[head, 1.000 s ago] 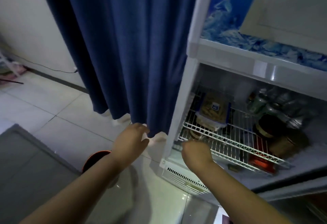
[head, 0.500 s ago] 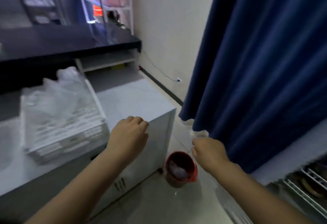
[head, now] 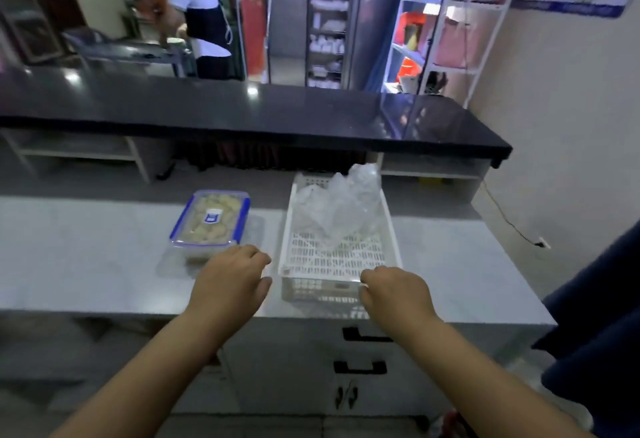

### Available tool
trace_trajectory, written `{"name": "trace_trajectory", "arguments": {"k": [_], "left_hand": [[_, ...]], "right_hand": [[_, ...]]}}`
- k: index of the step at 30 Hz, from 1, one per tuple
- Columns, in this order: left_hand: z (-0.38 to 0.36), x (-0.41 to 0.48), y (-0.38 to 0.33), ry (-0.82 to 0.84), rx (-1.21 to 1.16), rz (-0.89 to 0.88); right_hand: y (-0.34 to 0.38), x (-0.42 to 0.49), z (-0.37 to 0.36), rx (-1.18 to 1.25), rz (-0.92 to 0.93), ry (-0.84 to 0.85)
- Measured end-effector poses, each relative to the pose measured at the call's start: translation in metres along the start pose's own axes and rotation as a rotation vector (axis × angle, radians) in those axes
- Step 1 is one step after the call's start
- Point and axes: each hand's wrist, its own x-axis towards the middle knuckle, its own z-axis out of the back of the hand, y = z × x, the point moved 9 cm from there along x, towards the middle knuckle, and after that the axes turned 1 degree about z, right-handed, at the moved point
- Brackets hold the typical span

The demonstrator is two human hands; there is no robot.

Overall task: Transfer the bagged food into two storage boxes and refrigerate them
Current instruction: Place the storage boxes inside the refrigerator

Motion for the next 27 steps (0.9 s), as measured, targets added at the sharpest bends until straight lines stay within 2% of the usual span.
{"name": "trace_trajectory", "arguments": {"k": [4,9,17,22,27], "left_hand": [[-0.002,0.001,0.053,0.002,0.012,0.207],[-0.020,0.000,0.108,0.000,0.026,0.441],[-0.053,-0.023,0.183,0.046,-0.024,0.670],[-0.064,0.003,0.238,0.033,-0.080,0.670],[-0.082,0.062,0.282,0.092,-0.140,0.537]], "right_hand": [[0.029,0.044,-0.002,0.078,0.149,-0.013],[0.050,0.096,-0.006,0.057,0.284,-0.015],[0.124,0.160,-0.019,0.088,0.450,0.007],[0.159,0.200,-0.037,0.101,0.413,0.024],[0.172,0.247,-0.062,0.137,0.211,0.078]]}}
